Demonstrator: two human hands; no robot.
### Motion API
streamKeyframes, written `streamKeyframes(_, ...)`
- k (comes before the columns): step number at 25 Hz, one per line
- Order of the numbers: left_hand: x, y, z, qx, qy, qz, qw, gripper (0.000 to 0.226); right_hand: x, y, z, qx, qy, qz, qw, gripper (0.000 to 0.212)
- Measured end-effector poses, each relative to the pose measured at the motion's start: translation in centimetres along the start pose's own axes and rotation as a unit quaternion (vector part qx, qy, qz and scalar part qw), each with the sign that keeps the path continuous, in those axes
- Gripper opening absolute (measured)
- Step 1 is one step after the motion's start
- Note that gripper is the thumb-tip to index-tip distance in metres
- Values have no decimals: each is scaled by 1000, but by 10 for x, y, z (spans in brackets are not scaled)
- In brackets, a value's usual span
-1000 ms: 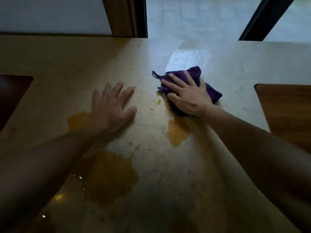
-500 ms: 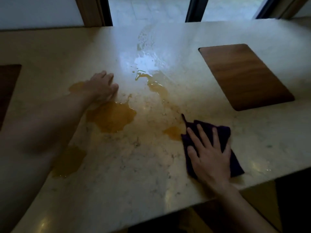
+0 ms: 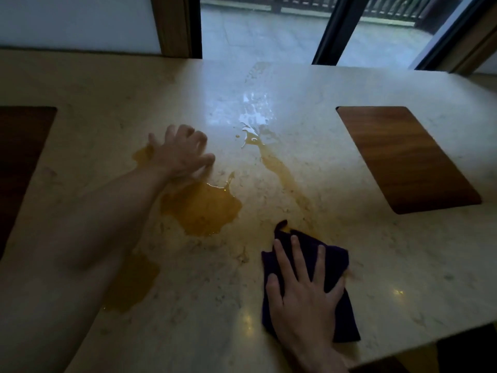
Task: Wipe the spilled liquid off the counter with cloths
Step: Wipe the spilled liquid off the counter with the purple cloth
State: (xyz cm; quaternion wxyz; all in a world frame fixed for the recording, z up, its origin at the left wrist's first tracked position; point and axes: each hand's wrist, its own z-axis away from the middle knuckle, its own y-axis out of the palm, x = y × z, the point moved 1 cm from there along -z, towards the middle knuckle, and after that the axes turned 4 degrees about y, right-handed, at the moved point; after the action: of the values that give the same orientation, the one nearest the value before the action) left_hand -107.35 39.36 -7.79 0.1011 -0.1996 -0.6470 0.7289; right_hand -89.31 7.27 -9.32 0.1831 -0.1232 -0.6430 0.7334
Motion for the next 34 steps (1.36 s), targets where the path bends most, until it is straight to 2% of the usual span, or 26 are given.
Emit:
streamKeyframes(4,13,15,-12,43,-4,-15,999,77,24,-9,-73,16,5,-19,1000,61)
streamKeyframes(6,13,21,-11,51,-2,-18,999,83,33,-13,-114,0,-3,-26,1000,60)
streamKeyframes(10,7,19,-5,42,0,-25,999,78,55,-19,-199,-50,-23,-11,998,60)
streamKeyframes(15,3,17,-3,37,-19,-31,999,72,99,-44,-337,8,-39,-49,998,58)
streamKeyframes(23,3,15,-7,66,-32,-26,997,76,170,-76,-539,27,-51,-48,997,60)
streamKeyframes(25,0,14,-9,73,-26,-22,997,77,185,-79,-557,27,-81,-34,996,60)
streamKeyframes(27,2,12,-7,81,-30,-22,996,77,205,-77,-555,44,-160,-24,986,58)
streamKeyframes(29,2,12,-6,76,-28,-33,996,77,214,-77,-539,49,-221,-7,974,56)
streamKeyframes(34,6,14,-7,68,-29,-46,996,73,203,-66,-468,47,-301,23,952,56)
